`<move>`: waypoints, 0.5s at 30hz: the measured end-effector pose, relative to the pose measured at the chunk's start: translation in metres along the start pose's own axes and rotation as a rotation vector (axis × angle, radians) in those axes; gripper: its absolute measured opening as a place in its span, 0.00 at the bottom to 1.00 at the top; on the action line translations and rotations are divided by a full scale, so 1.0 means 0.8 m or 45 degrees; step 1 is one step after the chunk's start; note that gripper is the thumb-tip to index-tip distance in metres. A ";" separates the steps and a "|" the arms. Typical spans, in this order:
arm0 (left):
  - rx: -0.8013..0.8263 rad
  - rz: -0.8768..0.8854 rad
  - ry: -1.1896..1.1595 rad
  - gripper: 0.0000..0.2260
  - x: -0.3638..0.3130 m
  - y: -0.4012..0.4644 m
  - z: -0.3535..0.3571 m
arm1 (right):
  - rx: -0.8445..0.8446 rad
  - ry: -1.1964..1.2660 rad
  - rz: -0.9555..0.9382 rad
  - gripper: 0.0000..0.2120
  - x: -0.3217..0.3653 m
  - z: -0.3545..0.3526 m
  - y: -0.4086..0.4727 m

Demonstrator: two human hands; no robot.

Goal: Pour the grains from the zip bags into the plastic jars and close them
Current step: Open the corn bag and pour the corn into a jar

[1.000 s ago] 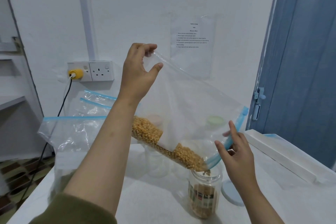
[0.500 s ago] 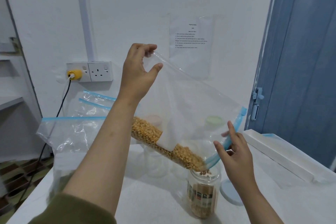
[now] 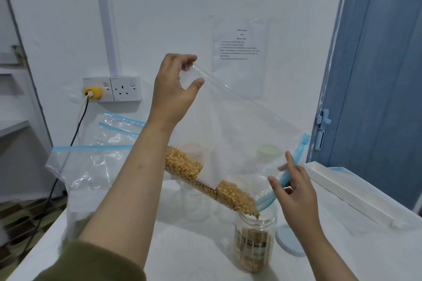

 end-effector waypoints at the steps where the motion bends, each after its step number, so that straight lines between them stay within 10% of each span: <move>1: 0.000 -0.002 0.000 0.18 0.001 0.000 0.000 | 0.002 -0.001 0.000 0.32 0.000 0.000 0.000; 15: -0.003 -0.013 -0.003 0.18 0.002 0.000 0.003 | 0.005 -0.004 0.017 0.32 -0.003 0.001 0.000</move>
Point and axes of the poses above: each hand's wrist, its own y-axis towards the middle knuckle, its own z-axis out of the palm, x = y × z, the point moved 9 cm from there along y, towards the middle knuckle, and after that the axes turned 15 degrees about y, right-handed, at the moved point
